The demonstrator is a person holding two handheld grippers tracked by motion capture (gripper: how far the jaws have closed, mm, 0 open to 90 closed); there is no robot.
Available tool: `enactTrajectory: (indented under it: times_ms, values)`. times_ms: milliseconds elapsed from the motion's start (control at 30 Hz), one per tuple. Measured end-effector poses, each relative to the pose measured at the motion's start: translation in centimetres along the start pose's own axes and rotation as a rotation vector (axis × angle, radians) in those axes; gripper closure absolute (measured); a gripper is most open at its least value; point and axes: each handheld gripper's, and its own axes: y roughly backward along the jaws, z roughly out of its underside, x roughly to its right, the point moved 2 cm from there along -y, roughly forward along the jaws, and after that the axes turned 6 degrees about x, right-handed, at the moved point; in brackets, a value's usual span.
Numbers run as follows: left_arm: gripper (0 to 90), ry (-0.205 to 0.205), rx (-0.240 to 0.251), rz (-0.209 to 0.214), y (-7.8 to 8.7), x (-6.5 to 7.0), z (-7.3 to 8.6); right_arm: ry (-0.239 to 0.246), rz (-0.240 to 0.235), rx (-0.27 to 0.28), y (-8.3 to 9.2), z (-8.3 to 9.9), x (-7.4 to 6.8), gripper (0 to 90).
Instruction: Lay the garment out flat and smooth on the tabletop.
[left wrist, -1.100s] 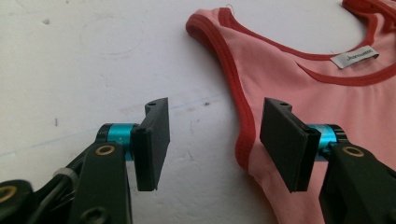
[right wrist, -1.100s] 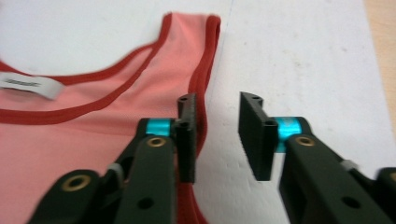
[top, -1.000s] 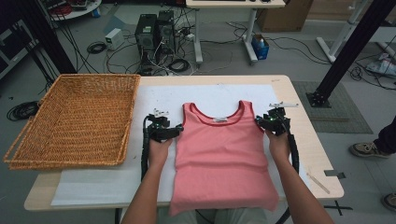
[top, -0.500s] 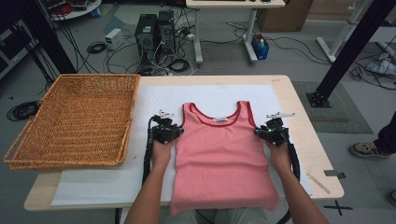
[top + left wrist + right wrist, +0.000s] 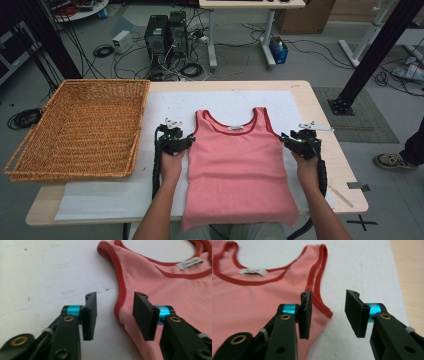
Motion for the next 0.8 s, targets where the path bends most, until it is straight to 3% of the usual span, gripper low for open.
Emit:
enactTrajectory:
  times_ms: [133, 233, 367, 533, 800]
  values:
    - [48.5, 0.003, 0.012, 0.058, 2.1, 0.7, 1.1, -0.014, -0.023, 0.025, 2.4, 0.7, -0.1, 52.5]
    - [48.5, 0.002, 0.022, 0.086, 3.7, 1.3, 2.2, -0.034, -0.051, 0.006, 3.8, 1.9, -0.2, 51.0]
    - [48.6, 0.015, 0.032, 0.120, 5.6, 2.1, 3.5, -0.027, -0.076, -0.023, 5.4, 3.7, -0.4, 50.4]
    - [48.5, 0.020, -0.005, 0.133, 7.3, 3.2, 5.2, -0.049, -0.102, -0.052, 7.1, 5.7, -0.8, 50.3]
    - [46.3, 0.035, -0.062, 0.137, 8.5, 4.4, 6.9, -0.039, -0.131, -0.066, 8.8, 7.5, -2.3, 51.7]
